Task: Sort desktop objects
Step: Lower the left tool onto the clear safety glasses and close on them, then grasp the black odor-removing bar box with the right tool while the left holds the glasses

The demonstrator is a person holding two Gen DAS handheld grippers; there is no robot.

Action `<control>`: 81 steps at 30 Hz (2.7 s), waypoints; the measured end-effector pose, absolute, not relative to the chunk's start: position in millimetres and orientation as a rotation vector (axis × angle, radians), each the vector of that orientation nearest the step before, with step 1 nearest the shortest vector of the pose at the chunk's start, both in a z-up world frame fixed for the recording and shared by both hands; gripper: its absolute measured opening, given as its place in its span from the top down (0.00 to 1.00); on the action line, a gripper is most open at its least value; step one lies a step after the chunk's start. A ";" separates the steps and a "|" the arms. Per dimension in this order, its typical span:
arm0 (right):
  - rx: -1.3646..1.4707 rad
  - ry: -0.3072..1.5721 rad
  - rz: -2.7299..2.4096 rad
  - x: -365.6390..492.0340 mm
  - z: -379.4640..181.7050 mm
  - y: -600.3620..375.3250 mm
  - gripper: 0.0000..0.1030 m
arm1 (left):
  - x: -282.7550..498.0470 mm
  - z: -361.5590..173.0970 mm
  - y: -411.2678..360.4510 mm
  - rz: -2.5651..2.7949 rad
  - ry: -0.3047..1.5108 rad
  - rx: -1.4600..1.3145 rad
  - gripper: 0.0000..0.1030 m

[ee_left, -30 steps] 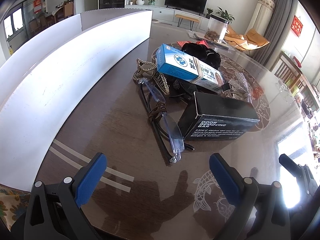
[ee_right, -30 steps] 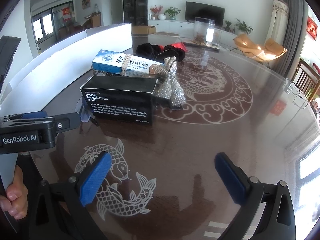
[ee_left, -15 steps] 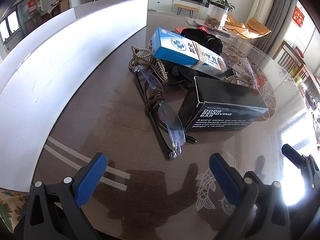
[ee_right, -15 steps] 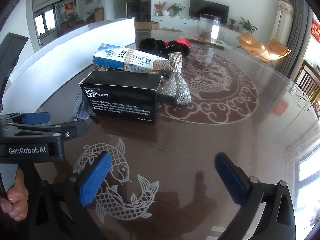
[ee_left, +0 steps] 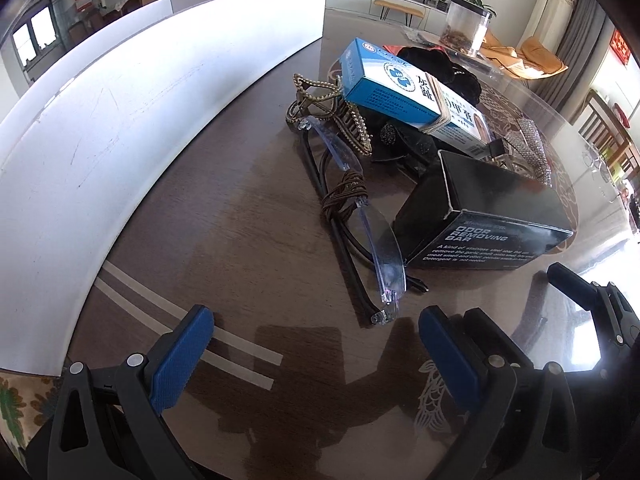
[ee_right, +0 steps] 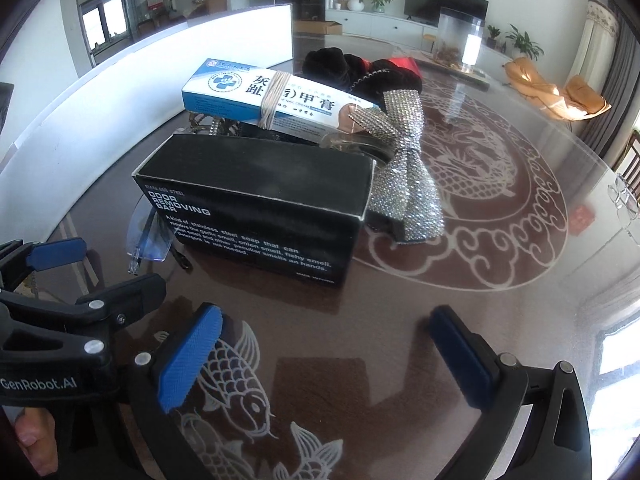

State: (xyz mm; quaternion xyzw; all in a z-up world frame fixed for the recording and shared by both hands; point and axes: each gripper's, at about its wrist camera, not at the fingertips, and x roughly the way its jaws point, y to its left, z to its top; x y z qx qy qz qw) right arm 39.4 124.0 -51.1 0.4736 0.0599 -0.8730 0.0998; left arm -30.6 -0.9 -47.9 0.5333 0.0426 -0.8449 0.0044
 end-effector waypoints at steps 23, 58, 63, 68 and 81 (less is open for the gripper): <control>1.317 0.194 -2.563 31.1 -51.0 143.7 0.00 | -23.9 -41.8 -34.4 -2.646 0.349 1.665 0.00; 1.036 0.696 -2.288 27.7 -4.1 89.2 0.15 | -54.0 -35.1 -14.2 -2.886 0.099 1.566 0.77; 1.188 0.529 -2.227 8.7 -19.3 97.8 0.54 | -51.7 -35.1 -25.1 -2.886 0.175 1.570 0.77; 1.356 -0.076 -2.199 9.5 -23.4 152.2 0.56 | -55.2 -35.7 -25.4 -2.896 0.246 1.582 0.77; 1.418 -0.198 -2.275 64.8 -22.2 223.7 0.20 | -54.9 -36.0 -8.4 -2.930 0.193 1.610 0.77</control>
